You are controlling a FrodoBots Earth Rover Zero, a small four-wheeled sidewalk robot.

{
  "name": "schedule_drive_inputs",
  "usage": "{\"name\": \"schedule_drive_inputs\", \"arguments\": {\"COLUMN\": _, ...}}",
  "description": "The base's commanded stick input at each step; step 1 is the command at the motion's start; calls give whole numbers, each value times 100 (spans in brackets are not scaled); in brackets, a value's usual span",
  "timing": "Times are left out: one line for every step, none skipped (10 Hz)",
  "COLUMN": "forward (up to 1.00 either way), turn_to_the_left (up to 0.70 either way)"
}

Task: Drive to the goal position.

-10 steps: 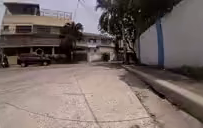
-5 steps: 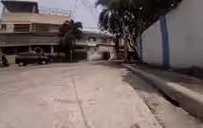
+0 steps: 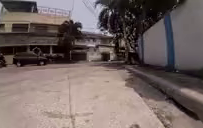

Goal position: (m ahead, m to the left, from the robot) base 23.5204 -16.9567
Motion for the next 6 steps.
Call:
{"name": "schedule_drive_inputs", "arguments": {"forward": 70, "turn_to_the_left": 1}}
{"name": "schedule_drive_inputs", "arguments": {"forward": 70, "turn_to_the_left": 1}}
{"name": "schedule_drive_inputs", "arguments": {"forward": 70, "turn_to_the_left": 1}}
{"name": "schedule_drive_inputs", "arguments": {"forward": 70, "turn_to_the_left": 1}}
{"name": "schedule_drive_inputs", "arguments": {"forward": 70, "turn_to_the_left": 1}}
{"name": "schedule_drive_inputs", "arguments": {"forward": 70, "turn_to_the_left": 1}}
